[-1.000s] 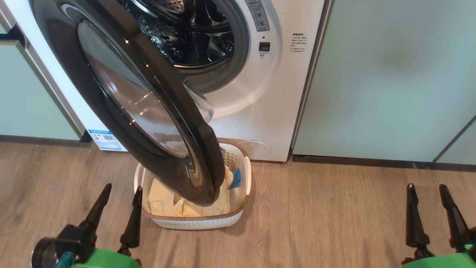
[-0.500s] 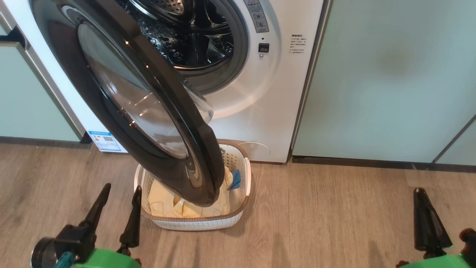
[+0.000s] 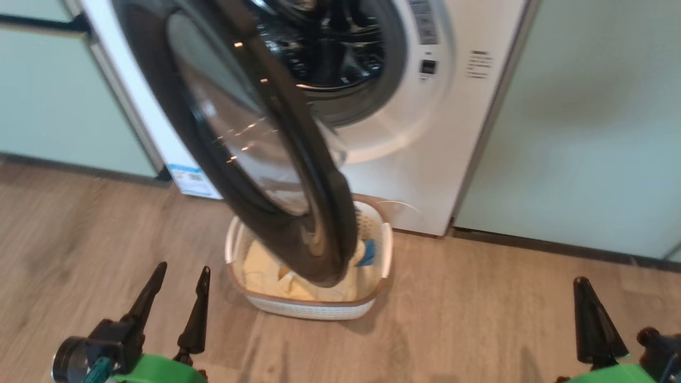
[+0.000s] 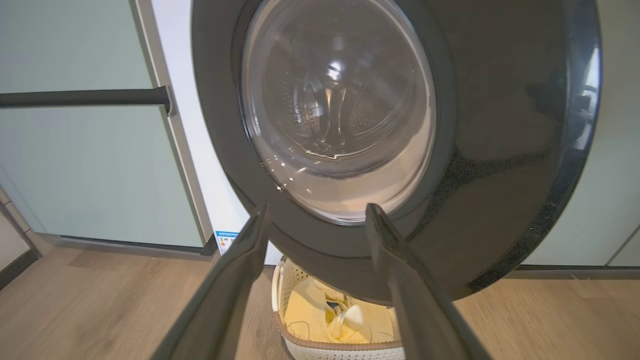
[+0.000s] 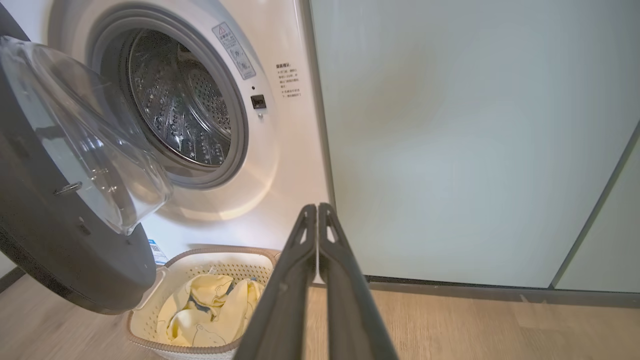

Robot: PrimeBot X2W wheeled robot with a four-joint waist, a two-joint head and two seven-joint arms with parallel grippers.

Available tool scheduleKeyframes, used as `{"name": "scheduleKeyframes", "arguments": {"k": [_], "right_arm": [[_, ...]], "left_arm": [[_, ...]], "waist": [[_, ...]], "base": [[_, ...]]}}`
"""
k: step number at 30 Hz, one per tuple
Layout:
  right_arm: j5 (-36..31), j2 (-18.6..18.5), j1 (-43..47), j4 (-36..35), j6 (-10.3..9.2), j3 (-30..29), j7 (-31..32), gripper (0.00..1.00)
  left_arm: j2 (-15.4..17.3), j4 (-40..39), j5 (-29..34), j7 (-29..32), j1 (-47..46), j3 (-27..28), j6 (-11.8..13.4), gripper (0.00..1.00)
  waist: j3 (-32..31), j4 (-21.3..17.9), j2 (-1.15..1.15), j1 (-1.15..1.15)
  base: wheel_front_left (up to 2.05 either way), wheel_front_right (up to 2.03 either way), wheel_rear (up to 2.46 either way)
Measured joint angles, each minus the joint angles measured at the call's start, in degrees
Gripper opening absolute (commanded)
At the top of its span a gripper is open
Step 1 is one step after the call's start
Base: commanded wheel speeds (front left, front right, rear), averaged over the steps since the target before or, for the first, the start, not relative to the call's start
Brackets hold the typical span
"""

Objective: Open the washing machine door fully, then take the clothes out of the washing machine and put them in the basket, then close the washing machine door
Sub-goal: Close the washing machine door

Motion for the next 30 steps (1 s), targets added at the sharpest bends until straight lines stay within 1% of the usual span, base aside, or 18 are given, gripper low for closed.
{"name": "scheduleKeyframes", "arguments": {"k": [7,15,20,22,23,27,30], "right_arm": [[1.42,-0.01,-4.79,3.09,0.01,2.00,0.00,0.00],[3.94,-0.03,-7.46,5.23,0.01,2.42,0.00,0.00],[4.43,-0.04,-10.97,6.31,0.01,2.78,0.00,0.00],[4.48,-0.04,-11.95,6.62,0.01,2.76,0.00,0.00],[4.48,-0.04,-11.95,6.62,0.01,2.76,0.00,0.00],[5.06,-0.04,-12.41,7.04,0.01,2.23,0.00,0.00],[5.38,-0.04,-12.42,7.28,0.01,2.07,0.00,0.00]], "left_arm": [[-0.36,0.76,0.43,0.00,-1.21,-1.08,-0.92,1.00],[-1.03,1.44,0.59,0.00,-1.81,-1.47,-1.86,1.00],[-1.52,1.78,0.87,0.00,-2.25,-1.60,-2.03,1.00],[-1.62,2.00,0.93,0.00,-2.31,-1.76,-2.42,1.00],[-1.62,2.00,0.93,0.00,-2.31,-1.76,-2.42,1.00],[-1.66,2.30,0.93,0.00,-2.66,-1.85,-2.50,1.00],[-1.65,2.26,1.32,0.00,-2.87,-1.78,-2.50,1.00]], "waist": [[-0.13,6.31,0.00,0.00],[-0.47,14.55,0.00,0.00],[-0.28,19.03,0.00,0.00],[-0.30,20.45,0.00,0.00],[-0.30,20.45,0.00,0.00],[-0.79,22.74,0.00,0.00],[-1.33,23.65,0.00,0.00]], "base": [[0.00,0.00,0.00],[0.00,0.00,0.00],[0.00,0.00,0.00],[0.00,0.00,0.00],[0.00,0.00,0.00],[0.00,0.00,0.00],[0.00,0.00,0.00]]}}
